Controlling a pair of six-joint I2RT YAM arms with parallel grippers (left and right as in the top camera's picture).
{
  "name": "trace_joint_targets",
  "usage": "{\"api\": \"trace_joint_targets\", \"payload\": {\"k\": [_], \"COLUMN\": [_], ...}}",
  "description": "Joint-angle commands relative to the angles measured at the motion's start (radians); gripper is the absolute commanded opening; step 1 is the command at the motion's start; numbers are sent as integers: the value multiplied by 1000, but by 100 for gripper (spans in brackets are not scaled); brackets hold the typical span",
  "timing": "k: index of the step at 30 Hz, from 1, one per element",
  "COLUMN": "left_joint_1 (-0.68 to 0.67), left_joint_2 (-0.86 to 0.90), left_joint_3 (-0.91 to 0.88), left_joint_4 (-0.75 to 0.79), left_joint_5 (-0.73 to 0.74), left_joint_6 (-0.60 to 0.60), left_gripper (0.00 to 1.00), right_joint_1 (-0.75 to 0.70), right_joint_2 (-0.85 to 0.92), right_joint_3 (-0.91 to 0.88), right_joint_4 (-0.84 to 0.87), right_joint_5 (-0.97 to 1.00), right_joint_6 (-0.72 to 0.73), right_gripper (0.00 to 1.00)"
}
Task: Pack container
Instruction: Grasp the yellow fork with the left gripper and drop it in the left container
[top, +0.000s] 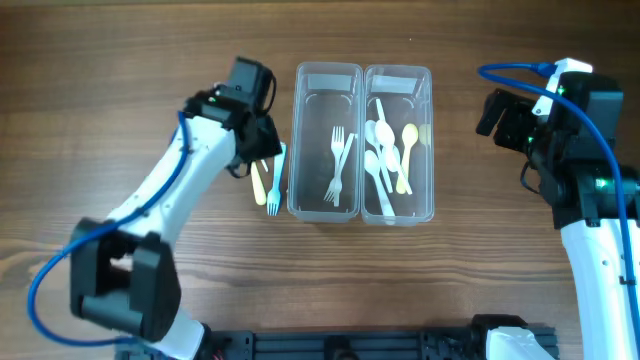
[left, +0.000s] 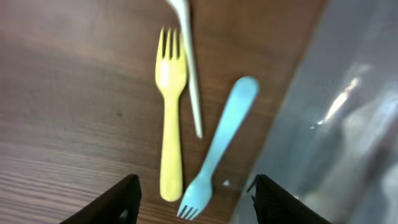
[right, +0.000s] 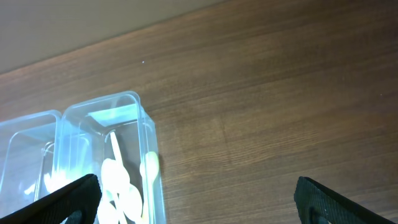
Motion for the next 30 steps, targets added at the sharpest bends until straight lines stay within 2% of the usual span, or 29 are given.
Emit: {"api": "trace_joint_targets", "payload": {"k": [1,4,6,9,13,16,23,26,30], "left_joint_1": [6,6,7,6,24,32,39,40,51], "left_joint_2": [70,119,134,171,229,230,230,202,36], "left_joint_3": [-81,-112,-112,-113,-113,-113,-114,-111,-64], "left_joint_4": [56,90,96,109,111,108,108,85,4], "left_joint_5": [-17,-17,-18,-18,-17,-18,-18,-18,-18], "left_joint_6": [-90,-81,-16,21,20,28,50,50,51], "left_gripper": [61,61,57,56,44,42,7,4,6], "right_joint_1": [-2,-2,-2,-2,-2,-2,-2,-2,-2], "right_joint_2": [7,9,10,10,10,10,10,10,10], "right_joint_3": [10,10,10,10,10,10,10,10,10], "right_joint_4": [2,0,-1,-1,-1,-1,-1,-1,-1], "right_joint_5": [-15,-15,-15,-15,-15,-15,-15,-15,-15], "right_joint_6": [-9,-8,-9,-8,-8,-8,-8,-8,-8], "right_gripper": [100,100,100,100,100,100,100,100,100]}}
